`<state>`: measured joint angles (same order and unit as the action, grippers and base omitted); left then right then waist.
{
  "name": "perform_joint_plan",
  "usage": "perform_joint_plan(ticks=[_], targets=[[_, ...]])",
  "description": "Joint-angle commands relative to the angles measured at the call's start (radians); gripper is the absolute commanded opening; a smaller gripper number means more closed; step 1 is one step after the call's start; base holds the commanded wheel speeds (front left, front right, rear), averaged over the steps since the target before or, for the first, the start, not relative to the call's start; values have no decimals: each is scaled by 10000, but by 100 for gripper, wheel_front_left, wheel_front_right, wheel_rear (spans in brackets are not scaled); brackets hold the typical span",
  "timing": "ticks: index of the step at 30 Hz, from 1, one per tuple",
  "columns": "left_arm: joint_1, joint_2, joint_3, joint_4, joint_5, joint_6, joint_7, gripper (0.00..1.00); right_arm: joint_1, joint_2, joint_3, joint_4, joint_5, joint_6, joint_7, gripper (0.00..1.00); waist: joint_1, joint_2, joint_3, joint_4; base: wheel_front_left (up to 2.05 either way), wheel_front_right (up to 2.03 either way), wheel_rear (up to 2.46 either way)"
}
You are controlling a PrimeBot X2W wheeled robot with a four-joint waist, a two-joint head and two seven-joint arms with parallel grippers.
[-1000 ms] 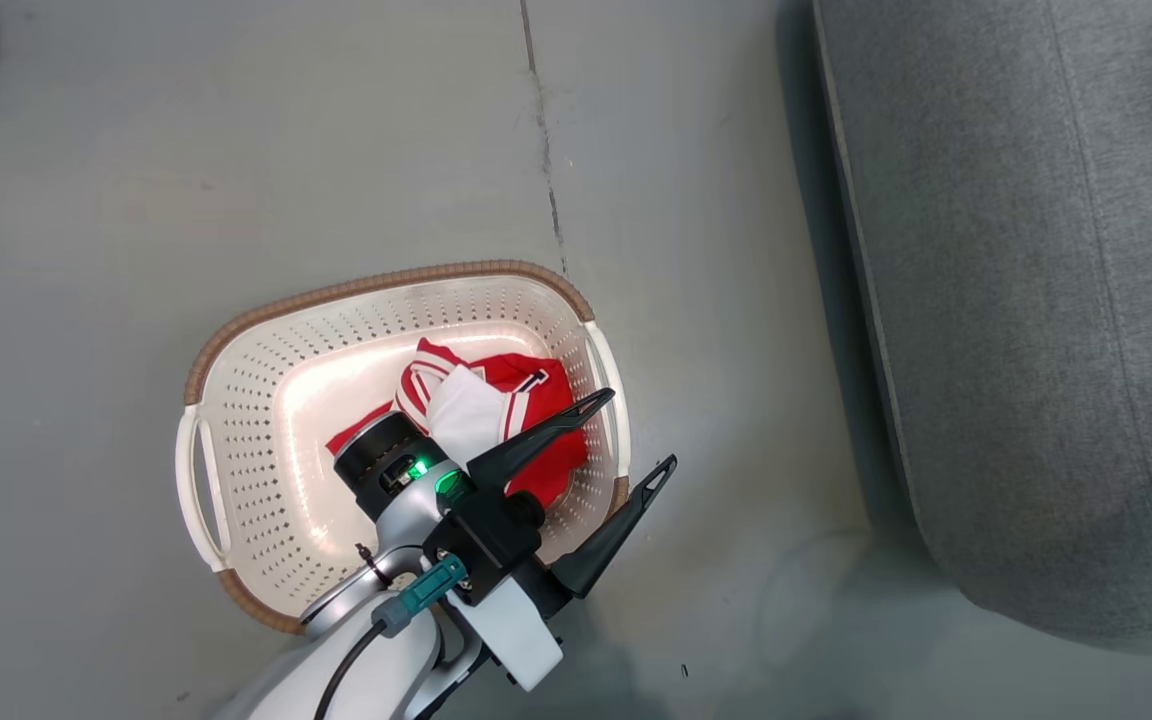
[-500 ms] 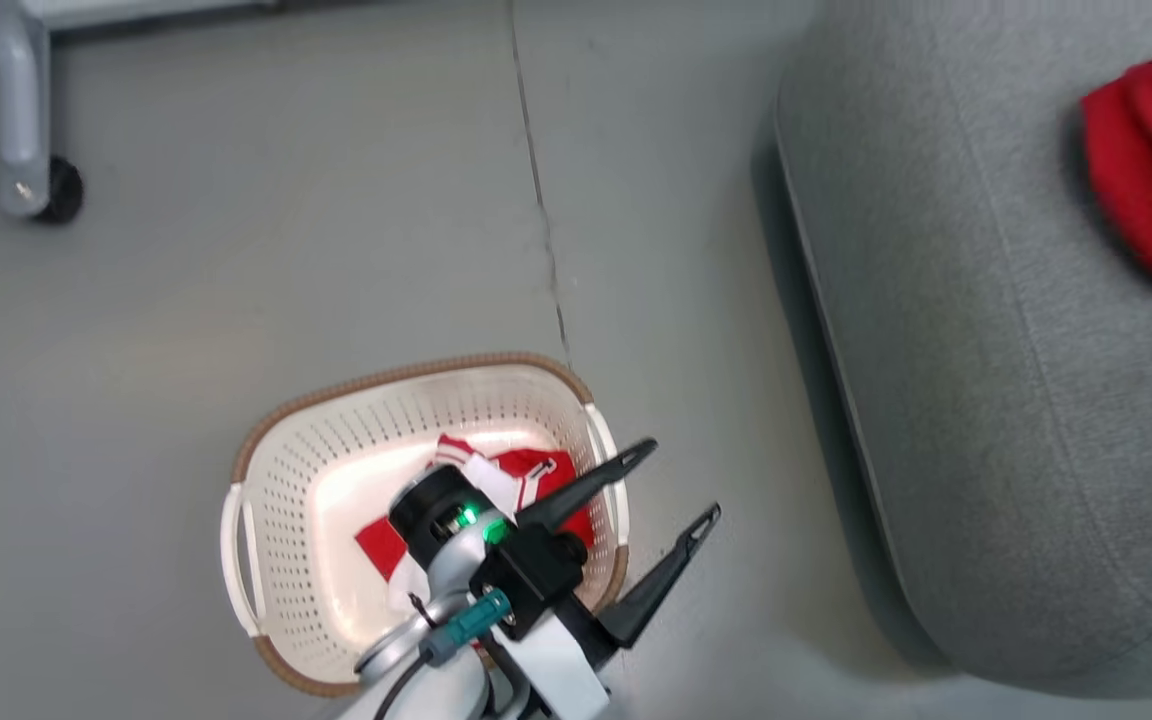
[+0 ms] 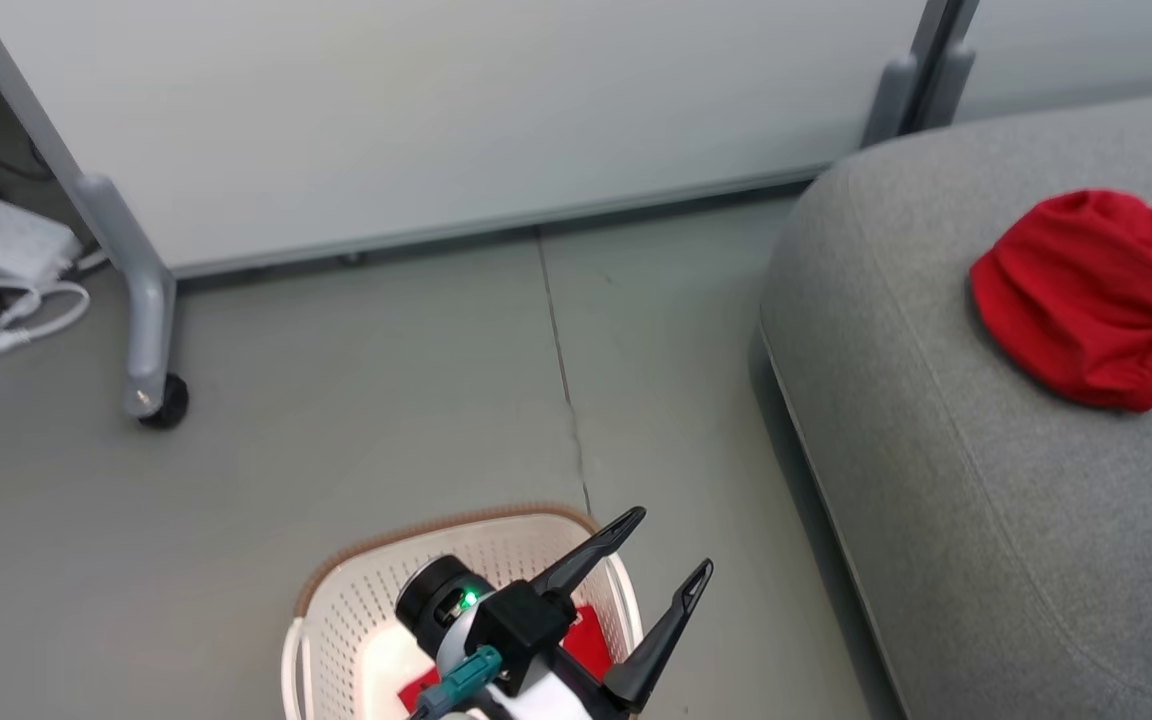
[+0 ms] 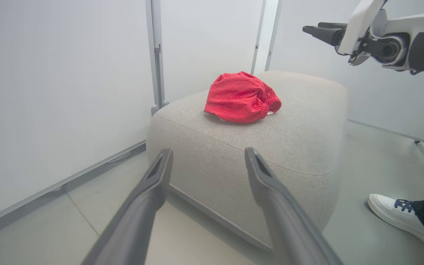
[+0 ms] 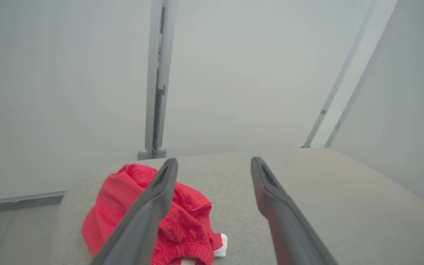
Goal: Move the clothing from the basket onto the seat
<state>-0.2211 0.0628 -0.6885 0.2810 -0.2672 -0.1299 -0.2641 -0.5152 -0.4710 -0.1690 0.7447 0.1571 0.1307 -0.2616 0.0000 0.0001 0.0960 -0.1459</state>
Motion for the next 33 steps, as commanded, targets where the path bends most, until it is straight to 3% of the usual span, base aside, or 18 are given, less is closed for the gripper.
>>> perform_joint_plan(ticks=[1,4,10,14,17,30,33], targets=[[201,5,182,-27,-75,-9,5,100,371,-93,211,-405,281,2,-40,100,0,-1,-682,197,0,0,0],[388,-49,545,-178,-63,-9,5,100,1001,-279,615,-1682,877,0,-40,100,0,-1,-966,381,0,0,0],[689,-93,1386,-296,71,-9,5,100,2127,-33,935,-4007,1518,2,-26,100,0,-1,-1335,793,0,0,0],[896,-103,2104,-356,6,5,5,100,2664,425,1055,-5254,1693,2,-26,100,0,-1,-1457,1053,0,0,0],[975,-105,2669,-413,66,341,5,100,3068,864,1244,-6002,1666,2,-26,100,0,-1,-1522,1251,0,0,0],[1629,-107,4112,-419,260,1358,6,100,4813,2747,2058,-6932,2147,2,-26,100,0,-1,-1720,2076,0,0,0],[1843,-109,4260,-369,331,1491,5,100,5118,2886,2389,-6875,1888,2,-26,100,0,-1,-1733,2168,0,0,0]])
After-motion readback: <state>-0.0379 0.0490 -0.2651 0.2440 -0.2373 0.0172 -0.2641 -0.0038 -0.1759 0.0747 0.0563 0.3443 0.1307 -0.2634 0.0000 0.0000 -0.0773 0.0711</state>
